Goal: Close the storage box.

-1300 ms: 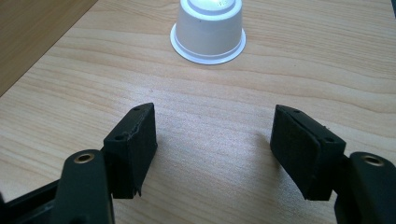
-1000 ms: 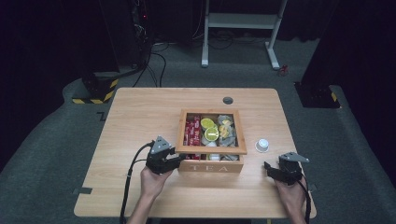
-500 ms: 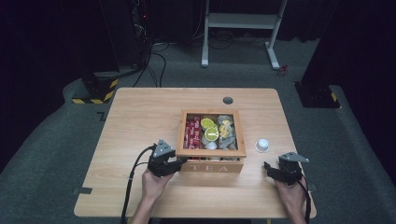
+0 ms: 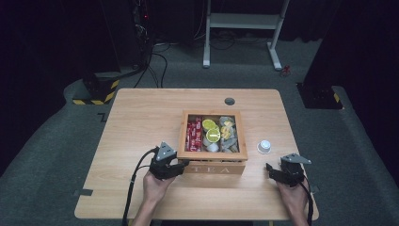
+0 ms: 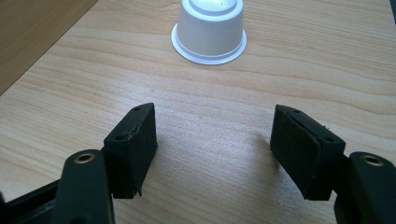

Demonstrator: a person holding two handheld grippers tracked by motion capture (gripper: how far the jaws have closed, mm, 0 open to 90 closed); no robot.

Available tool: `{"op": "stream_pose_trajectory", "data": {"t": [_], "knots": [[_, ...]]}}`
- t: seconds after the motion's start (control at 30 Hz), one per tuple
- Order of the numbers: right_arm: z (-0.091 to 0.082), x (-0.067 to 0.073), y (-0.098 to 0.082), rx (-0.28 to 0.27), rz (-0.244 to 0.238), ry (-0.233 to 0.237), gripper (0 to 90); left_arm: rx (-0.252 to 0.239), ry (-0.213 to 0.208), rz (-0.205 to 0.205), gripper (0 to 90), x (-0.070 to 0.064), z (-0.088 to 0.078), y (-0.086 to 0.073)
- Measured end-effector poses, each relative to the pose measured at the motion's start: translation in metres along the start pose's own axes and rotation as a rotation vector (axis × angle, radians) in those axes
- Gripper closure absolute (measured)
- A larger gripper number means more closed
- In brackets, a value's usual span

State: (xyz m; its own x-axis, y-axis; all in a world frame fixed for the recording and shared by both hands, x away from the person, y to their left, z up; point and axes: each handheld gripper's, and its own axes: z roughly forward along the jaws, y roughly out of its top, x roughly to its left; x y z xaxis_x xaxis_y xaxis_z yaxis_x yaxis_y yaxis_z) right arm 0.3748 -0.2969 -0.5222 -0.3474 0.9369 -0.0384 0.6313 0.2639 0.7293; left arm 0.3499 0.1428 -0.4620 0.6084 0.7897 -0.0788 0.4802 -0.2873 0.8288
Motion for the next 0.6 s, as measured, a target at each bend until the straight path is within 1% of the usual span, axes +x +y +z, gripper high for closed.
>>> {"op": "stream_pose_trajectory", "data": {"t": [0.07, 0.1, 0.2, 0.43, 0.6], "knots": [[0.0000, 0.0001, 0.0000, 0.000, 0.000, 0.000, 31.6, 0.003, 0.002, 0.003, 47.2, -0.0004, -0.0003, -0.0002], [-0.0002, 0.0005, 0.0000, 0.002, 0.005, 0.000, 31.6, 0.004, 0.001, 0.001, 46.6, -0.0007, -0.0004, -0.0004], [-0.0001, 0.0002, 0.0000, 0.001, 0.002, -0.001, 31.6, 0.005, 0.007, 0.007, 45.1, -0.0014, -0.0007, -0.0009], [-0.0004, 0.0009, -0.0001, 0.002, 0.006, 0.001, 31.6, 0.017, 0.019, 0.022, 43.4, -0.0027, -0.0010, -0.0043], [-0.0003, 0.0005, -0.0001, 0.002, 0.006, 0.004, 31.6, 0.018, 0.018, 0.016, 43.4, -0.0030, -0.0009, -0.0067]]}}
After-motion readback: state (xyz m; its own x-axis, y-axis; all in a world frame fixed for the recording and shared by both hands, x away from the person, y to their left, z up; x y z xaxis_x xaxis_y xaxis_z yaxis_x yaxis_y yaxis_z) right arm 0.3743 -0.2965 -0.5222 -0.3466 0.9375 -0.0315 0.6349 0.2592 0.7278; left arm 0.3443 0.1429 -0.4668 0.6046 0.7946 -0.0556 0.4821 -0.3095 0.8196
